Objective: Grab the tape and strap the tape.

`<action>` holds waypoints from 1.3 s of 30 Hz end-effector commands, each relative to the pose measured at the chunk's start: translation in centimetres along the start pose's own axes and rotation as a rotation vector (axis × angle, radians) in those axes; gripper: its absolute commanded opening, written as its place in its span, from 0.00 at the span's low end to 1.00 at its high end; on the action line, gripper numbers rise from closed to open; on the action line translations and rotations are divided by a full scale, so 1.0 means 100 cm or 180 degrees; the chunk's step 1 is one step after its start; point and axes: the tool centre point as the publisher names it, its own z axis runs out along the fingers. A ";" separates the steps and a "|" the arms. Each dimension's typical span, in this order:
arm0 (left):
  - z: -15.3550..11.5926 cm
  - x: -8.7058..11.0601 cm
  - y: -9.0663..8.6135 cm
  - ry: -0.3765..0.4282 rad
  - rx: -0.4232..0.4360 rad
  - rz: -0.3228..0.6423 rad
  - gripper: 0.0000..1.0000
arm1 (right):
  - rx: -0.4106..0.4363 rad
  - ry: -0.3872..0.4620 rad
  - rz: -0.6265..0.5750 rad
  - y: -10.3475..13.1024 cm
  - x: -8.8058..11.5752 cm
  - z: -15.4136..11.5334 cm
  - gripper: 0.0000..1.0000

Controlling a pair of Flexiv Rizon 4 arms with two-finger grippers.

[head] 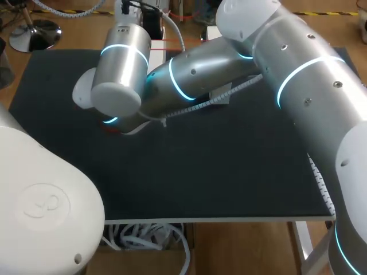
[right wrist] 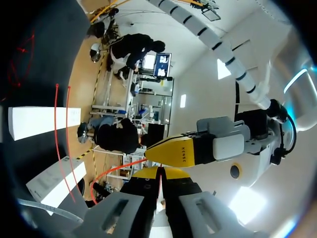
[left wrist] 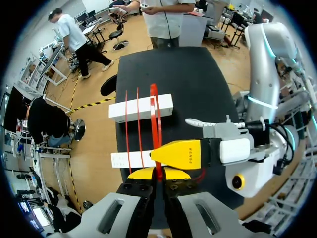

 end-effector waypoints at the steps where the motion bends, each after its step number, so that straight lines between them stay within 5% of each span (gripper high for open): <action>1: -0.001 0.000 -0.001 0.0005 -0.0010 -0.0002 0.00 | -0.0008 0.0014 -0.0007 0.005 -0.003 -0.002 0.00; 39: -0.001 0.000 -0.001 0.0005 -0.0010 -0.0002 0.00 | -0.0031 0.0088 0.0010 0.014 -0.007 0.000 0.00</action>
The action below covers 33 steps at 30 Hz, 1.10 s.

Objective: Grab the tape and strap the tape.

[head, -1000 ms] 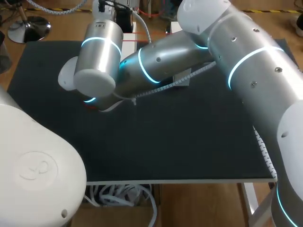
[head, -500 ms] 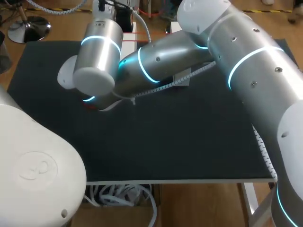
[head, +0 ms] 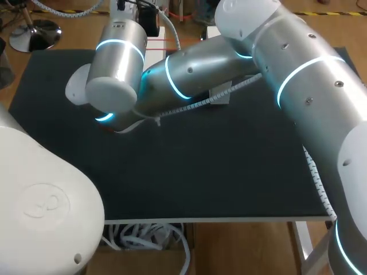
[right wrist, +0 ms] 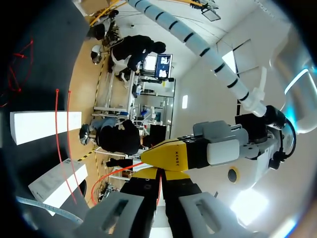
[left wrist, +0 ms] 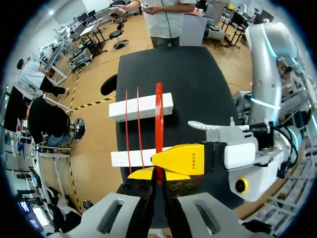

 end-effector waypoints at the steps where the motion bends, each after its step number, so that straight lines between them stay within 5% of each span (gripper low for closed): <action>1: 0.000 0.000 -0.003 0.0005 -0.0008 0.0000 0.00 | -0.0004 0.0019 -0.0015 0.005 -0.002 0.000 0.00; 33: 0.000 0.000 -0.003 0.0005 -0.0008 0.0000 0.00 | -0.0031 0.0111 0.0003 0.008 -0.001 0.003 0.00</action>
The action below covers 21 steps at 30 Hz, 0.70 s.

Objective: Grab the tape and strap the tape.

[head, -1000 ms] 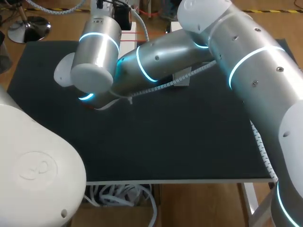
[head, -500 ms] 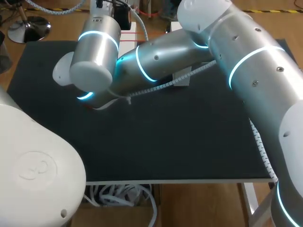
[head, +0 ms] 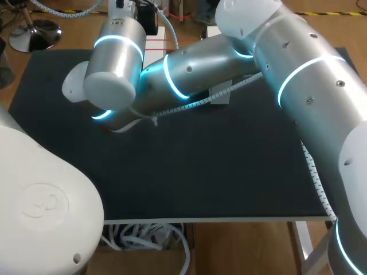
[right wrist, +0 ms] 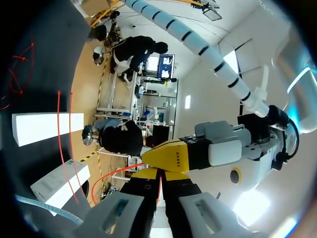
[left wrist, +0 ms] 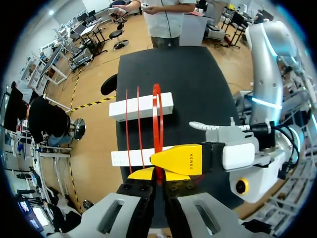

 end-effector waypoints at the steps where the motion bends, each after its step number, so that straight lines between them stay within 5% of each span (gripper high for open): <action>1: 0.000 0.001 -0.006 0.0008 -0.0012 0.0000 0.00 | -0.0011 0.0021 -0.0011 0.005 -0.003 0.001 0.00; 21: 0.000 0.001 -0.006 0.0008 -0.0012 0.0000 0.00 | -0.0019 0.0038 0.0004 0.002 -0.004 0.002 0.00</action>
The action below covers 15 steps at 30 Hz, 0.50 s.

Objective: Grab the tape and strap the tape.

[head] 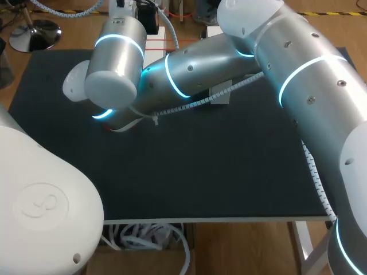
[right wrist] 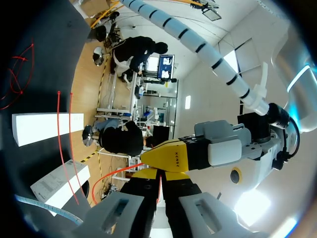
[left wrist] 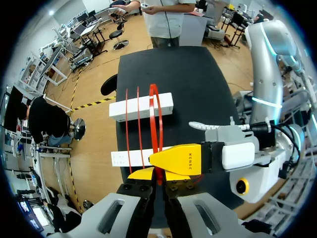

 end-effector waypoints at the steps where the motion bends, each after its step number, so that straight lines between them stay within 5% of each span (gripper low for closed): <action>1: 0.000 0.001 -0.005 0.0007 -0.0014 -0.0002 0.00 | -0.0009 0.0032 -0.0009 0.003 -0.004 0.001 0.31; 3: 0.000 0.001 -0.005 0.0007 -0.0014 -0.0002 0.00 | -0.0015 0.0040 -0.0010 0.003 -0.004 0.001 1.00; 15: 0.000 0.001 -0.005 0.0007 -0.0014 -0.0002 0.00 | -0.0043 0.0050 0.0015 -0.002 -0.007 -0.003 1.00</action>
